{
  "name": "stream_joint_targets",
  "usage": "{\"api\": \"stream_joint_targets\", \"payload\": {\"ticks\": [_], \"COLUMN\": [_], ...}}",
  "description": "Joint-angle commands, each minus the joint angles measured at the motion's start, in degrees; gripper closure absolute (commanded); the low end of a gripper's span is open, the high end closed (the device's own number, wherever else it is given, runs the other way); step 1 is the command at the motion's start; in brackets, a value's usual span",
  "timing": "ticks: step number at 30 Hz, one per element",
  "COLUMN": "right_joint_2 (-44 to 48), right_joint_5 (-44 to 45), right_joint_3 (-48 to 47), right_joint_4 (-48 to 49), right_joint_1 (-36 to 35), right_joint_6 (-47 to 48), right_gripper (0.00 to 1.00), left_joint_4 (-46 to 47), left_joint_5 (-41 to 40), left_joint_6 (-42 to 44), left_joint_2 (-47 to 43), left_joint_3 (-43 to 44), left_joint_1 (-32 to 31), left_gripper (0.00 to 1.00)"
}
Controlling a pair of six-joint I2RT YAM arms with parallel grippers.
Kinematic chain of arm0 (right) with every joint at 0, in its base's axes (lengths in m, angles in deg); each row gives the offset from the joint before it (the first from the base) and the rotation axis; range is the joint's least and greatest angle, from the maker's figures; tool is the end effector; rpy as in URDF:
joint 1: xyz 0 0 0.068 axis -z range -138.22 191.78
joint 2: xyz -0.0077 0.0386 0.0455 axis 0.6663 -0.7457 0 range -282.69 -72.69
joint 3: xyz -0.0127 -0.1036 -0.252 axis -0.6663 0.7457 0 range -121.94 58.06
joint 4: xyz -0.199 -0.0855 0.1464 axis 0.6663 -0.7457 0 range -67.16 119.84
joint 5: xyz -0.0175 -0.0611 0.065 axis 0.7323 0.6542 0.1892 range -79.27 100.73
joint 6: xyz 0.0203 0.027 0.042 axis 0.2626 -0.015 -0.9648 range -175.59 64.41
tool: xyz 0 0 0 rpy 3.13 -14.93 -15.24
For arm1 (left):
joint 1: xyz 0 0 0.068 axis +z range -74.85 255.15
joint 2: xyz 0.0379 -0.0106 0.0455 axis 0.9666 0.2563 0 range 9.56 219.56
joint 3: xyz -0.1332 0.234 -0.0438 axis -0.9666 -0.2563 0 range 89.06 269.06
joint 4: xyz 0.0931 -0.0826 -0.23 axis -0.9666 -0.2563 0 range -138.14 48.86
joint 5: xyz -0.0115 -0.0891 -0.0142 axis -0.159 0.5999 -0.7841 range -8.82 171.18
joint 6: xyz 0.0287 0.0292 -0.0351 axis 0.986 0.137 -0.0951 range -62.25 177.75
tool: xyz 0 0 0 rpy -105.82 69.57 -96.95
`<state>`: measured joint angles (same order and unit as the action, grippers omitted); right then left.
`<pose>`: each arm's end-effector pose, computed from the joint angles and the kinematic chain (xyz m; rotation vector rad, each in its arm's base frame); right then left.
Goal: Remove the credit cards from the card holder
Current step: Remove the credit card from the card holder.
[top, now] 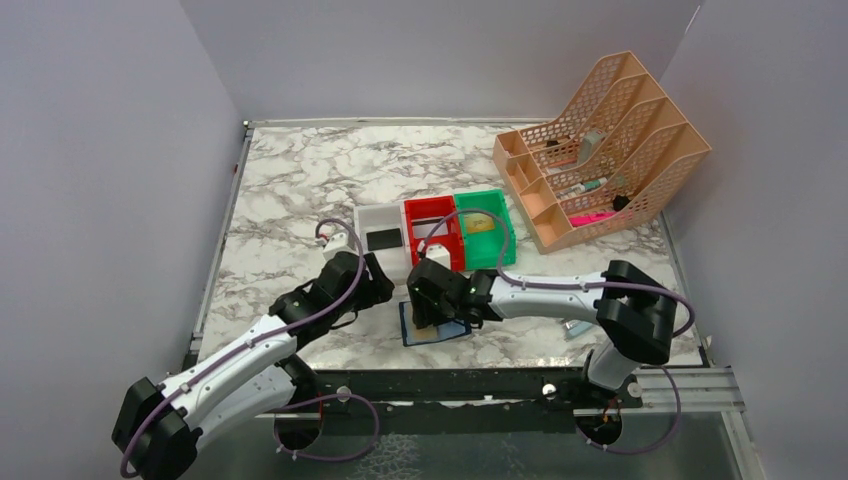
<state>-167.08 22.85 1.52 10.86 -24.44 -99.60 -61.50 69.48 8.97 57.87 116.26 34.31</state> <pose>0.1398 0.2989 0.1827 -0.4202 2.5684 0.4774 0.1381 -0.1098 0.2063 -0.2701 2.3299 -0.5738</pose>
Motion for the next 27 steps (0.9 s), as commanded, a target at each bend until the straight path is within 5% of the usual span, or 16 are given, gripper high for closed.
{"api": "stream_joint_targets", "payload": {"ticks": [1, 8, 21, 27], "right_joint_2": [-3.5, -10.7, -12.3, -11.4], "right_joint_5": [2.0, 8.1, 8.8, 5.2], "right_joint_3": [-3.7, -9.4, -6.4, -5.7], "right_joint_4": [-2.8, -10.5, -11.3, -7.6], "right_joint_1": [-1.2, -4.4, -4.4, -4.4], "right_joint_6": [1.7, 0.2, -2.9, -0.9], "right_gripper": [0.4, 0.41, 0.93, 0.99], "left_joint_4": [-5.0, -5.5, -5.1, -3.0], "left_joint_5": [-7.3, -8.2, -5.9, -3.2], "left_joint_6": [-2.5, -3.9, -3.0, -1.9], "left_joint_2": [-4.5, -8.5, -6.8, -5.6], "left_joint_3": [1.0, -0.6, -0.6, -0.9], "left_joint_1": [0.3, 0.3, 0.4, 0.4], "left_gripper": [0.28, 0.28, 0.28, 0.28]}}
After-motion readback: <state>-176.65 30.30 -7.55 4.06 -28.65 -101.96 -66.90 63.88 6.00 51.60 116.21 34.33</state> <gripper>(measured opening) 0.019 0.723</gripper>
